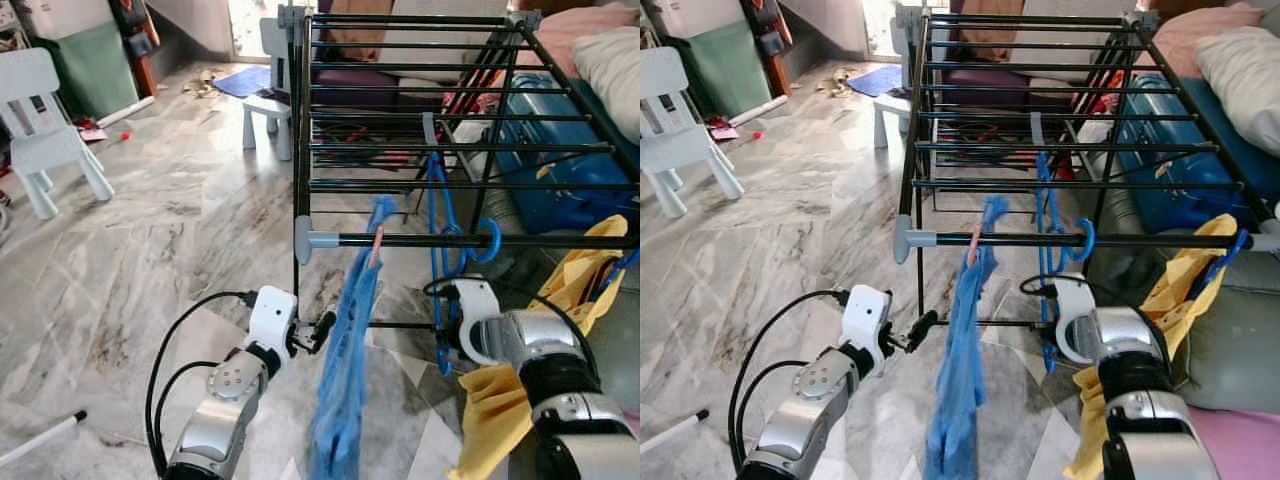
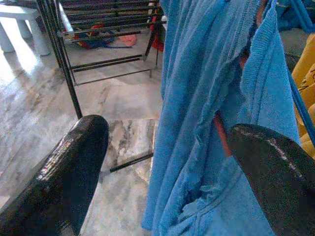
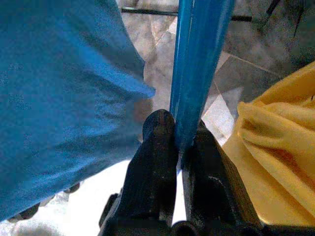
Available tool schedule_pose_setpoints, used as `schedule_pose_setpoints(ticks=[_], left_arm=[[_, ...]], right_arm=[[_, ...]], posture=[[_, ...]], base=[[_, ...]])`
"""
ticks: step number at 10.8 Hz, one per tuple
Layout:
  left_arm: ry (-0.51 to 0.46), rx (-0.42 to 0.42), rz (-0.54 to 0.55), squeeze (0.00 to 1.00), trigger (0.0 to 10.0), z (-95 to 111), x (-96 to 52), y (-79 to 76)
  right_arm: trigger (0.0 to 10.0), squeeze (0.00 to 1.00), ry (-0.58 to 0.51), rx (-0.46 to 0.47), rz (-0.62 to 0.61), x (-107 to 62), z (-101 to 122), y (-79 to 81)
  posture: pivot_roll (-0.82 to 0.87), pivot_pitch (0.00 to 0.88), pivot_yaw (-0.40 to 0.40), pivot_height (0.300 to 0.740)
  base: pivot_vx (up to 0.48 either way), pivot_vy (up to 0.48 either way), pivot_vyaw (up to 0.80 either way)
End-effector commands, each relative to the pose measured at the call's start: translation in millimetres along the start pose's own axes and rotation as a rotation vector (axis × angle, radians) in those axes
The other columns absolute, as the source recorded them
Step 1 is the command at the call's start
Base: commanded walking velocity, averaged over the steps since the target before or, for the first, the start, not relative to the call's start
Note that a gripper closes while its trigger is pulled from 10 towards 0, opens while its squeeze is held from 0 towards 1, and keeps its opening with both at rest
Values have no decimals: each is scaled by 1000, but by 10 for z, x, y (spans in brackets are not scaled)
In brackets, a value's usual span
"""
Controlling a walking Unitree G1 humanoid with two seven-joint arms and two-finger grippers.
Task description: Hang hanger
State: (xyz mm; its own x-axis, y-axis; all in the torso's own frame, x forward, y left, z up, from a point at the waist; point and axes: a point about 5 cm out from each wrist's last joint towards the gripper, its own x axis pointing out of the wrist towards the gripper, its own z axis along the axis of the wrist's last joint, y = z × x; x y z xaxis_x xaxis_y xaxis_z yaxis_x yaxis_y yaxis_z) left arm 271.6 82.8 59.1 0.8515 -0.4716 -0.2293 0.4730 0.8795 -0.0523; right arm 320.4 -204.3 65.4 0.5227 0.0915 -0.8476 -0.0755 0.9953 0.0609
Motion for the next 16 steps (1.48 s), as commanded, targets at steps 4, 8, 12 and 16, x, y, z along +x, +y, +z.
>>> schedule_pose_setpoints(ticks=[4,8,12,16], left_arm=[[8,0,-9,0,10000,9,7,-13],[16,7,0,0,10000,-2,-14,4],[22,19,-27,0,10000,7,7,-19],[23,22,-25,0,10000,11,11,-10]], right_arm=[[10000,0,63,117,12,137,-187,-95],[10000,0,74,153,-57,206,-363,-271],[10000,200,-41,103,-146,244,-415,-380],[10000,1000,-88,92,-115,259,-378,-326]], posture=[[28,4,-43,740],[38,2,-41,740],[22,2,-22,740],[25,1,-25,740]], base=[[0,0,0],[0,0,0],[0,0,0],[0,0,0]])
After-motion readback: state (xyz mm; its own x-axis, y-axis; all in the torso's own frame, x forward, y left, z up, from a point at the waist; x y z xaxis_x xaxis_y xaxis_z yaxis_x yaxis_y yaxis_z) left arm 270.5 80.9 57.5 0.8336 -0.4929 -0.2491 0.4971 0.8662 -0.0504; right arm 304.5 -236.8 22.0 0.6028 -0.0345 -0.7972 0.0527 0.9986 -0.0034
